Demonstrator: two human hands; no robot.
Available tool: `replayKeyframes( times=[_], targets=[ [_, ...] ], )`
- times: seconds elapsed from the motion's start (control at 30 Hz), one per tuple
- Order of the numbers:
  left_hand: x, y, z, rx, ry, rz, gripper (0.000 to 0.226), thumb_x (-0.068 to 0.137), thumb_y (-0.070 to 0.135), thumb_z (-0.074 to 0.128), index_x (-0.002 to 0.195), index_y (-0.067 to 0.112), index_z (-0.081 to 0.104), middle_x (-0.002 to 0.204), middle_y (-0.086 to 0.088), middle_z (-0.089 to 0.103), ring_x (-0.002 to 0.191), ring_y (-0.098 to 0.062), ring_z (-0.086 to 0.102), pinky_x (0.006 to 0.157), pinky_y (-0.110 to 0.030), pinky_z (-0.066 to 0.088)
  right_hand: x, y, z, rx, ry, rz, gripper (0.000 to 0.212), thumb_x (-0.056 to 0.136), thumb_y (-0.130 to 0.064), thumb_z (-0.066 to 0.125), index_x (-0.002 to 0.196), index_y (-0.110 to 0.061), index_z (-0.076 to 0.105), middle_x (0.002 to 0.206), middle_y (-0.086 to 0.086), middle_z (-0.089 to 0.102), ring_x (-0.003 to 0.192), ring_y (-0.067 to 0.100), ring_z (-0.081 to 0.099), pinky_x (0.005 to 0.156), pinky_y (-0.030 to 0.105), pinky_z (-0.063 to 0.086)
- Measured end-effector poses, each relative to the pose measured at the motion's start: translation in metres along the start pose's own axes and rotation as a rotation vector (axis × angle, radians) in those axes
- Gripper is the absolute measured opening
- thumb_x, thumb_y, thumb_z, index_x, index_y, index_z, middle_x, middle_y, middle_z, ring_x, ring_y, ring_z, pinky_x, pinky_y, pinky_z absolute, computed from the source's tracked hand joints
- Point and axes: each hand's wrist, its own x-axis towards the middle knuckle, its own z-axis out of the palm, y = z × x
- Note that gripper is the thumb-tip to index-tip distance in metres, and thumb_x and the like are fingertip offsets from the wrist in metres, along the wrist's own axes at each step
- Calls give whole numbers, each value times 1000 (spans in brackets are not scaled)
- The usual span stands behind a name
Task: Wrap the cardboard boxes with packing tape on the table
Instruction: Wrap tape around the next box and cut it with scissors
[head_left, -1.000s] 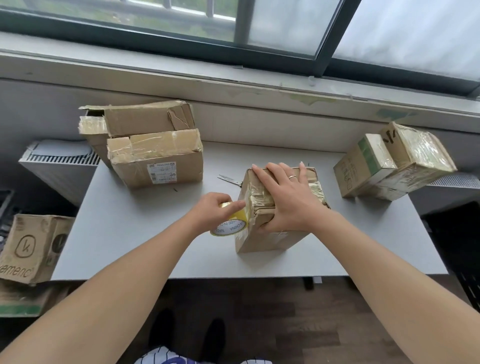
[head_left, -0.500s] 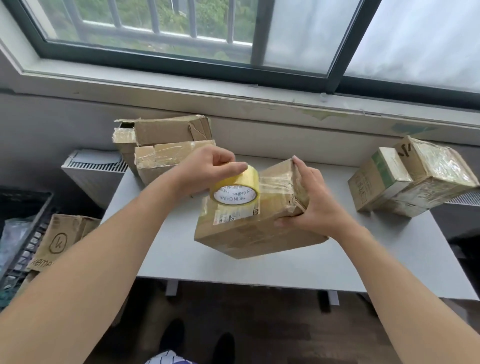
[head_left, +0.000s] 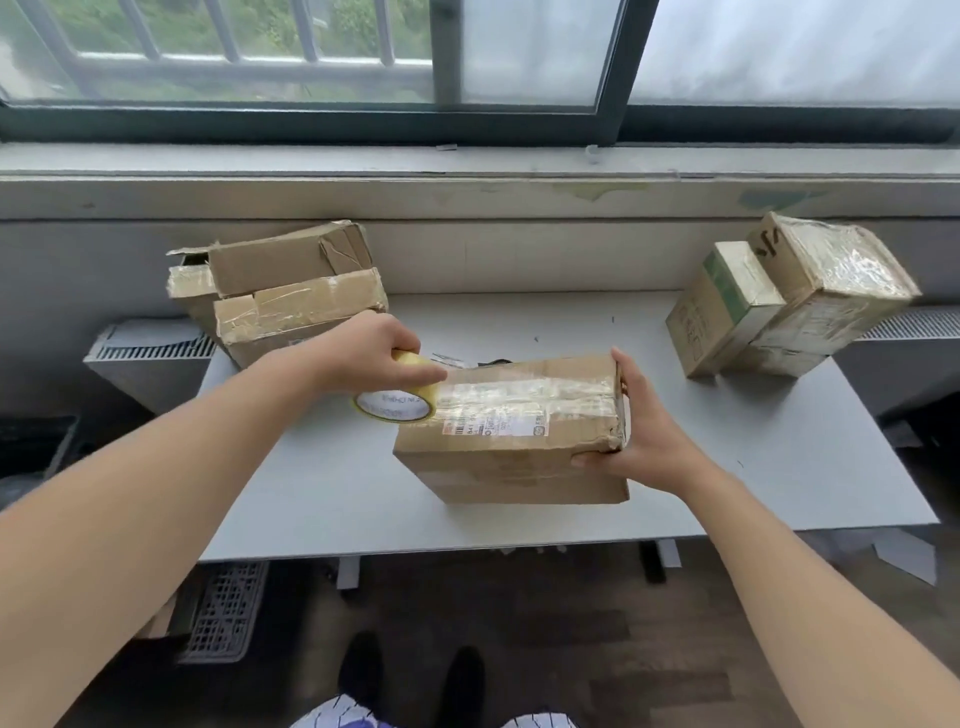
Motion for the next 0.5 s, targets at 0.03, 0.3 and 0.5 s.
replayKeyframes(
  times=[0.03,0.3,0.5],
  targets=[
    [1,-4,0,41,-11,-13,67,78,73,64,65,8,59,61,-11,47,57,-18,42,56,-36,35,-4,8,0,7,3,21,139,61,-33,99,155,-53,-2,152,-16,30,136,2,34,112,31,34],
    [18,-18,20,61,-27,-50,71,75,77,63,64,8,54,62,-10,48,59,-19,44,58,-36,35,-14,37,9,4,-5,89,140,61,-35,98,152,-52,-8,148,-21,28,141,-5,25,112,29,30],
    [35,-28,14,124,-115,10,78,69,85,55,82,9,70,79,-13,66,75,-28,61,73,-49,52,-11,49,18,8,0,103,137,62,-31,98,152,-46,-5,151,-16,33,143,-1,30,114,32,35]
  ],
)
